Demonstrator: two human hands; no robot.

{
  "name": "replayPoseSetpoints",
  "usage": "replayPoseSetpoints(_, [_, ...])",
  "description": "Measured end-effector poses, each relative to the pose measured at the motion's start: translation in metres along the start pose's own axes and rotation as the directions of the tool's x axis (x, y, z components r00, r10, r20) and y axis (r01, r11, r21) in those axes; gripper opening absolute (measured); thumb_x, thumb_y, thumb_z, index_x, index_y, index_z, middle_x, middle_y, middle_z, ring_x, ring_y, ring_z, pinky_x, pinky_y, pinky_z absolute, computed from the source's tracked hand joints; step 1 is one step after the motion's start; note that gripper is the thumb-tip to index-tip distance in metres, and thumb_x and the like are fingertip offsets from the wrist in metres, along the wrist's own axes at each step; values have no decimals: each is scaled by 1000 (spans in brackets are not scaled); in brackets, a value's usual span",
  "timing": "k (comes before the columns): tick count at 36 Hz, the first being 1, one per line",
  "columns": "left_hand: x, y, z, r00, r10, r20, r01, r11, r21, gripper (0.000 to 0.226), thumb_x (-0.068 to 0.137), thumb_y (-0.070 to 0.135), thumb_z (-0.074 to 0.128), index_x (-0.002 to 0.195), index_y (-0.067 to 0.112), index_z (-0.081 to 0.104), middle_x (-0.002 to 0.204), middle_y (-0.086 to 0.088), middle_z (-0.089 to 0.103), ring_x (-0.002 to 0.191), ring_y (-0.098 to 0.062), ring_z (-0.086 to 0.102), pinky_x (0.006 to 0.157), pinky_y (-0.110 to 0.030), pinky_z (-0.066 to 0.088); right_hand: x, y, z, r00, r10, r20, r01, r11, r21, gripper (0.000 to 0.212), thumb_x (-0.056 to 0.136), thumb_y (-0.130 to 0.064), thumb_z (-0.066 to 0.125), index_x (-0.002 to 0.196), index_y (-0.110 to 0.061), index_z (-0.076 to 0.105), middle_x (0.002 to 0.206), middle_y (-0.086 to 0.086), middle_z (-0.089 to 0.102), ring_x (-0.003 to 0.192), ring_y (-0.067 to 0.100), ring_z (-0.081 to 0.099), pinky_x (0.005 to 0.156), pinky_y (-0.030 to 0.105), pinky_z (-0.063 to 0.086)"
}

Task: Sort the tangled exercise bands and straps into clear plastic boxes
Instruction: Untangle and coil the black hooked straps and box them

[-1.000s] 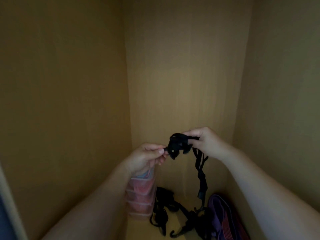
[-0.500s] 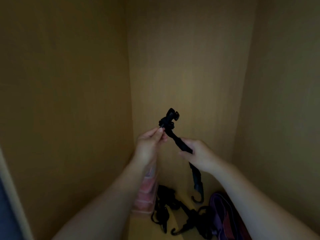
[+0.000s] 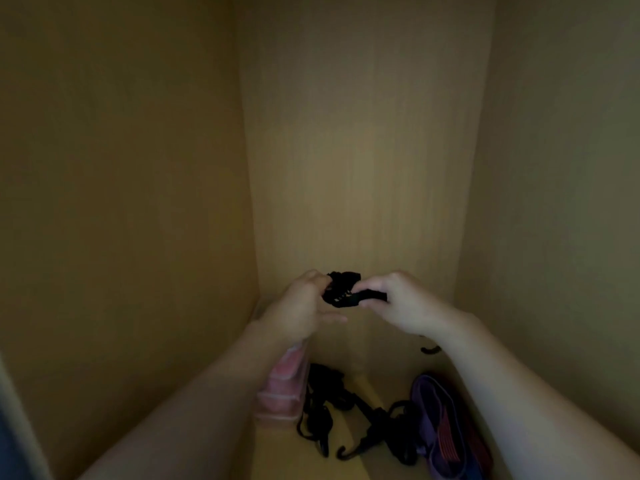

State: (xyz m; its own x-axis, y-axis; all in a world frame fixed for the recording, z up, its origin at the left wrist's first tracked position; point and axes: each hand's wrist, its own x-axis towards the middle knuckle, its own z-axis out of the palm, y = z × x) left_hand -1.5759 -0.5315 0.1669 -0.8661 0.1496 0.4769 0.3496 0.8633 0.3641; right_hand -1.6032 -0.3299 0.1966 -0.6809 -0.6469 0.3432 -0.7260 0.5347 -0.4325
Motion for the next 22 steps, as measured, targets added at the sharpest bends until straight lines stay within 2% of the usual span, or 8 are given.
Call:
replayPoseSetpoints(4, [2,-5,5,994,-33,-106,40,997,65,42,81,37,74,103,2,65,91,-2,48,83,-17,51,64,-19,29,0,2,6,1000,-2,18,0,998,65,31,93,-16,62,123,-25,64,122,-12,62,114,6,57,101,25,42])
replayPoseSetpoints(8, [-3,-10,6,993,10,-120,3,995,103,31,89,33,65,96,3,67,86,-2,52,76,-14,49,62,-24,35,1,8,4,999,13,50,-19,993,117,43,91,-8,62,129,-28,59,123,-14,60,108,-1,58,94,12,41])
replayPoseSetpoints(11, [-5,-13,5,995,25,-91,-15,994,112,26,94,30,59,90,5,66,81,2,49,71,-13,46,60,-23,29,3,10,0,997,18,79,-25,996,88,50,91,1,58,130,-30,57,112,-20,58,87,-16,54,79,1,38])
replayPoseSetpoints(14, [-9,-22,6,999,-27,-32,29,997,70,26,96,26,55,82,5,61,71,6,44,67,-14,44,60,-26,30,6,13,-6,997,39,60,-42,998,47,43,91,-1,61,127,-26,62,120,-10,62,107,-1,57,95,14,40])
replayPoseSetpoints(15, [-11,-25,5,998,-60,-19,61,997,53,26,96,26,54,82,5,61,69,8,44,66,-14,45,59,-27,30,6,14,-9,998,53,42,-55,998,43,39,91,-4,62,124,-25,64,118,-9,64,109,4,58,95,17,41])
replayPoseSetpoints(18, [-15,-31,3,992,-122,2,122,992,-10,24,97,26,54,87,7,64,68,9,49,68,-15,50,59,-26,36,6,22,-15,996,85,16,-86,996,35,32,91,-10,63,120,-24,67,102,-15,65,94,-1,59,84,15,42])
replayPoseSetpoints(20, [-16,-29,2,990,-138,36,140,988,-62,22,98,23,52,89,7,64,69,8,50,68,-13,50,55,-18,34,6,27,-12,997,80,1,-79,996,34,32,92,-11,63,121,-23,66,92,-22,62,84,-8,56,76,10,40])
replayPoseSetpoints(22, [-18,-24,0,985,-149,90,159,981,-110,20,99,23,51,87,12,63,68,9,50,63,-6,48,52,-12,31,6,31,-6,997,69,-28,-69,997,30,33,93,-12,61,125,-22,64,96,-21,61,88,-5,56,81,12,40])
